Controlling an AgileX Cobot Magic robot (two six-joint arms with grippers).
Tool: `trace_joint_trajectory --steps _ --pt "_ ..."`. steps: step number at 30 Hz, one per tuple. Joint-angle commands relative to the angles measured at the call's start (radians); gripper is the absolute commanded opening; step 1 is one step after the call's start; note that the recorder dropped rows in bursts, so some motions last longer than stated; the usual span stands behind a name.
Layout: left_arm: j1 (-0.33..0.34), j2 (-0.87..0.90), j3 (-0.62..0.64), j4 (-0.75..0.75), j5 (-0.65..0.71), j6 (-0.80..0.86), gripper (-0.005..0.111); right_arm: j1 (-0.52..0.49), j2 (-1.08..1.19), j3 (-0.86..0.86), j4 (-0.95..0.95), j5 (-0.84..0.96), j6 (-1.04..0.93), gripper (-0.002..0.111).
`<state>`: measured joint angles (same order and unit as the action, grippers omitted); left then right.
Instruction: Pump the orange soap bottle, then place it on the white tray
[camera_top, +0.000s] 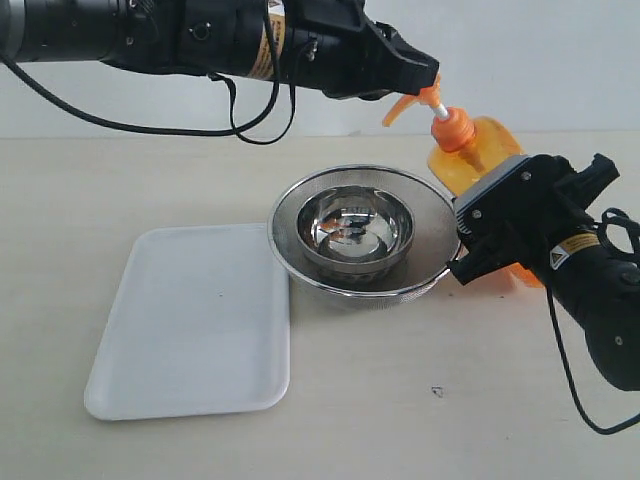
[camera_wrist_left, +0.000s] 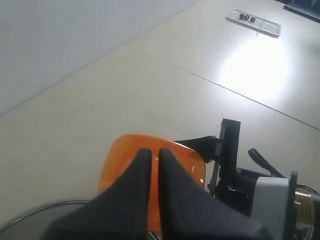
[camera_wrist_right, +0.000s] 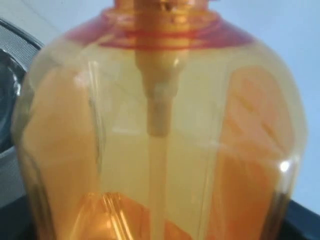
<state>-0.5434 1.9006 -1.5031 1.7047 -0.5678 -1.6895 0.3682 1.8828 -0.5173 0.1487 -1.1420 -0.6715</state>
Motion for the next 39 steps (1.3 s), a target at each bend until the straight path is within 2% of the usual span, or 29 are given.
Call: trace_joint_trajectory --steps 1,12,39 --pt "0.004 -0.036 0.003 0.016 -0.010 -0.026 0.005 0.002 -0.013 -0.008 -0.007 -0.050 0.001 0.000" --pt "0.004 -0.006 0.003 0.021 0.019 -0.031 0.005 0.002 -0.013 -0.008 -0.007 -0.050 0.001 0.000" --pt "-0.004 0.163 0.003 -0.024 -0.014 -0.008 0.005 0.002 -0.013 -0.008 -0.051 -0.048 0.003 0.000"
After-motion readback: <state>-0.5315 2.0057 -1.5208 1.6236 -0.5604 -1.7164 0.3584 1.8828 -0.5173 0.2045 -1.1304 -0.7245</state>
